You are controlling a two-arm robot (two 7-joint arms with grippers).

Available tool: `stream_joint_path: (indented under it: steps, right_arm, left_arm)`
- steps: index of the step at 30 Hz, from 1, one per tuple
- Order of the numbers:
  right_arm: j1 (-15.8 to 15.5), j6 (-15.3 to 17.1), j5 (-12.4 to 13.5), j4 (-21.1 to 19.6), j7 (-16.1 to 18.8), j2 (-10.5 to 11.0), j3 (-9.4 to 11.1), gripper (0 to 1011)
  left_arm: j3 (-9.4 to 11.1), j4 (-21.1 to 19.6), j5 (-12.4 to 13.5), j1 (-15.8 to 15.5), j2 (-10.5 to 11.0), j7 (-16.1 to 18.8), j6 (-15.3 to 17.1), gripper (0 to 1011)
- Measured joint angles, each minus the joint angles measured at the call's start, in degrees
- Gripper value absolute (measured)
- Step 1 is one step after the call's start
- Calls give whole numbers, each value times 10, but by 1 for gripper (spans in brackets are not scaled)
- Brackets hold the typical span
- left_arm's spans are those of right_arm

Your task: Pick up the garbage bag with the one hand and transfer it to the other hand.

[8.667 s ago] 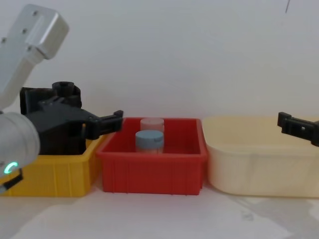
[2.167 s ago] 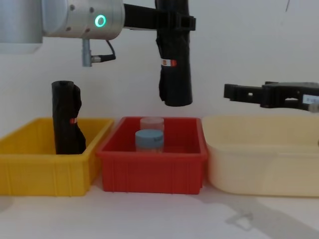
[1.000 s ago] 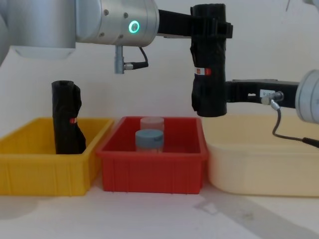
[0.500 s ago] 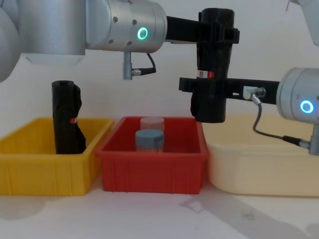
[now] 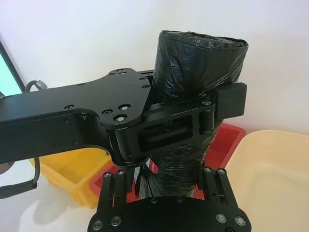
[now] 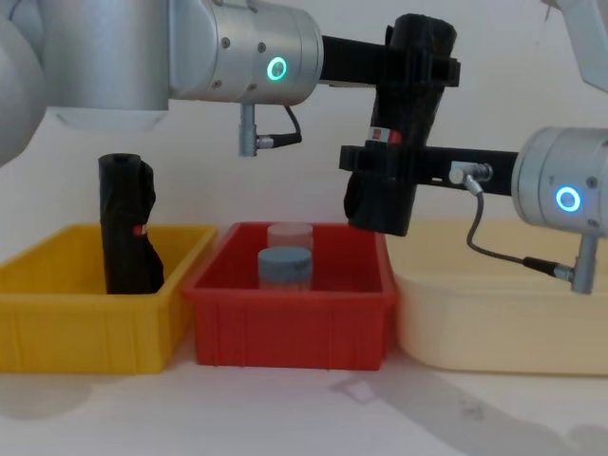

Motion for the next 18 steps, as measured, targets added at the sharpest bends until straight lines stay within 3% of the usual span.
stream_joint_path:
  steps: [18]
  right_arm:
    - [2, 2, 3, 2, -3, -4, -1, 598]
  left_arm:
    - [1, 2, -1, 0, -1, 0, -1, 439]
